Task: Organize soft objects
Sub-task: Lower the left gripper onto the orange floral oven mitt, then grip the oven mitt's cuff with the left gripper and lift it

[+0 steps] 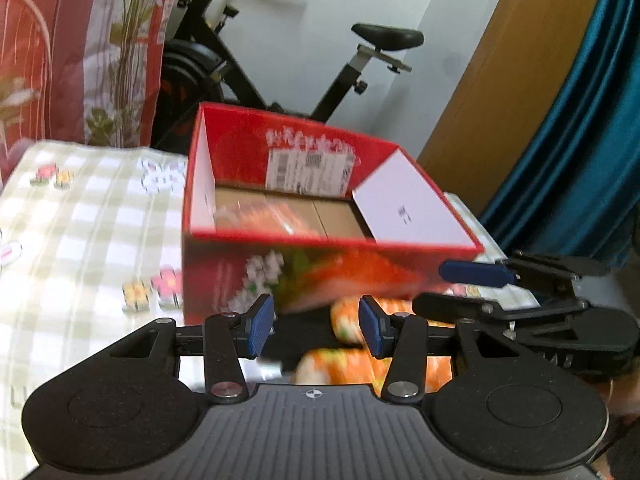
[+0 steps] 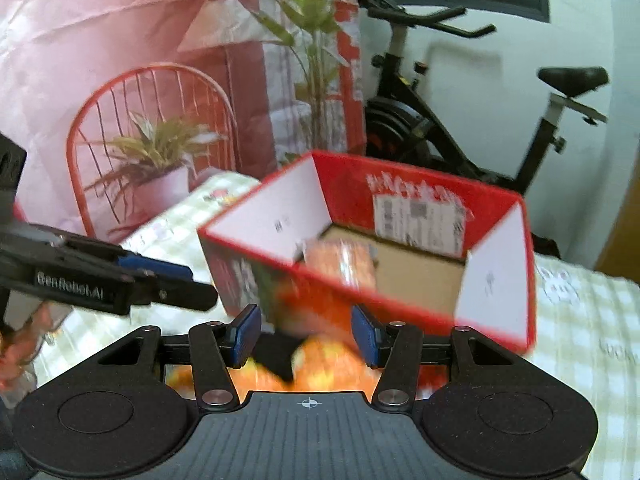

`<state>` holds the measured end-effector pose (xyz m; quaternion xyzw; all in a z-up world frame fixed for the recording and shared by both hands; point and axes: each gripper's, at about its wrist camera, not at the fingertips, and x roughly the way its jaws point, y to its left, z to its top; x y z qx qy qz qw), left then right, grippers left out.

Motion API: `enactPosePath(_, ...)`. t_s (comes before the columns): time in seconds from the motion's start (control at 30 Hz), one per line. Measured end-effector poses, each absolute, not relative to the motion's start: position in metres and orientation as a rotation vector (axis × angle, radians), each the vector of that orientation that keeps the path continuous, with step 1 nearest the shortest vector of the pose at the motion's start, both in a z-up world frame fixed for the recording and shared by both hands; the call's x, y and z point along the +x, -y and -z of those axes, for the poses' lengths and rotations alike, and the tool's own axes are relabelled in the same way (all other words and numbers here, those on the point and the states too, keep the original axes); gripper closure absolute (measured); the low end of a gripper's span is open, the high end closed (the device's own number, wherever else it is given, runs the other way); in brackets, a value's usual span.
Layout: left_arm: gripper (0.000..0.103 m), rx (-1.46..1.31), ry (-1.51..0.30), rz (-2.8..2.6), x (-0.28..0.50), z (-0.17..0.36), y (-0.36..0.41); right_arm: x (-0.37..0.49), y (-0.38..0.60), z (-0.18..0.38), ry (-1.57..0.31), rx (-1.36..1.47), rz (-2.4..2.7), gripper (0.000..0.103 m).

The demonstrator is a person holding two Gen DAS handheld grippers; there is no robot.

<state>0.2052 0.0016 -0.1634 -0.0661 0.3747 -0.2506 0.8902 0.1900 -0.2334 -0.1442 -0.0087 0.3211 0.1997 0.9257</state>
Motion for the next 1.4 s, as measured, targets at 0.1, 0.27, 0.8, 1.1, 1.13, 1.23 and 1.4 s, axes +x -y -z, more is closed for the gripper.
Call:
enactPosePath(0.1, 0.054, -0.133, -0.803, 0.517, 0.198, 0.175, 0.001, 0.171, 0.237, 0.161, -0.686, -0.021, -0.379, 0.056)
enactPosePath(0.27, 0.052, -0.157, -0.836, 0.511, 0.191, 0.191, 0.001, 0.147, 0.244, 0.182, -0.704, -0.043, -0.323, 0.056)
enactPosePath(0.8, 0.042, -0.254, -0.929, 0.508, 0.200, 0.222, 0.011, 0.135, 0.262, 0.217, -0.693, 0.059, -0.331, 0.055)
enactPosePath(1.1, 0.085, -0.213, -0.844, 0.505, 0.188, 0.208, 0.005, 0.138, 0.260, 0.216, -0.686, 0.061, -0.333, 0.053)
enactPosePath(1.13, 0.085, -0.204, -0.824, 0.504, 0.185, 0.204, 0.003, 0.139, 0.259, 0.214, -0.684, 0.060, -0.337, 0.053)
enactPosePath(1.23, 0.085, -0.177, -0.780, 0.490, 0.176, 0.195, -0.002, 0.138, 0.254, 0.211, -0.673, 0.059, -0.355, 0.054)
enactPosePath(1.4, 0.085, -0.214, -0.801, 0.424, 0.167, 0.204, -0.018, 0.135, 0.247, 0.208, -0.666, 0.039, -0.371, 0.052)
